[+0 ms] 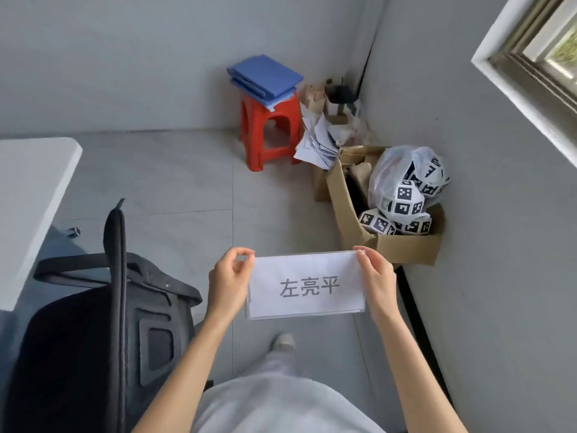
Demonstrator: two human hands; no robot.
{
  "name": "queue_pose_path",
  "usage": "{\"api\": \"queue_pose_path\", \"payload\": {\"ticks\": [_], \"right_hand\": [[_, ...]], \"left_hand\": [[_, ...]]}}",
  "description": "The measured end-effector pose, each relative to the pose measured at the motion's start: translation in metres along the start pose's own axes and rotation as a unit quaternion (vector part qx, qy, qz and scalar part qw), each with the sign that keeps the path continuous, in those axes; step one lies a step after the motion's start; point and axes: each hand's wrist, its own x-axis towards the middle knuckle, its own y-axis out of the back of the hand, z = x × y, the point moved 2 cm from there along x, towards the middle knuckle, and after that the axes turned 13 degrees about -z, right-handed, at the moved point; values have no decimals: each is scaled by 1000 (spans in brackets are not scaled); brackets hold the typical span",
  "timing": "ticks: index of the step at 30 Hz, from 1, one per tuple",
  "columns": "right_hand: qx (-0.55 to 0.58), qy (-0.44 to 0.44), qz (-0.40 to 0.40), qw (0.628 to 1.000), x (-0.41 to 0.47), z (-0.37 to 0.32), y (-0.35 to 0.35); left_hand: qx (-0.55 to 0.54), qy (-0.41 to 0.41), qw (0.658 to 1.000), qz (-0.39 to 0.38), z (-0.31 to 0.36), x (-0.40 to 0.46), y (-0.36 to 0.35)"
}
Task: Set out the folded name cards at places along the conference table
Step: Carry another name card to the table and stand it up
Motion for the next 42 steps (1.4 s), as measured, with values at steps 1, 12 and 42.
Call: {"api": "queue_pose_path", "payload": {"ticks": [1, 12, 42], "right_hand": [[-4, 5, -6, 1000, 20, -11, -3], [-80, 36, -131, 987, 248, -112, -86], [-261, 248, -611, 705, 504, -409, -682]], "left_hand": [[0, 3, 1000, 6, 8, 19, 4], [-33, 65, 990, 124, 37, 200, 65], [-231, 233, 722, 609, -34, 436, 430]]}}
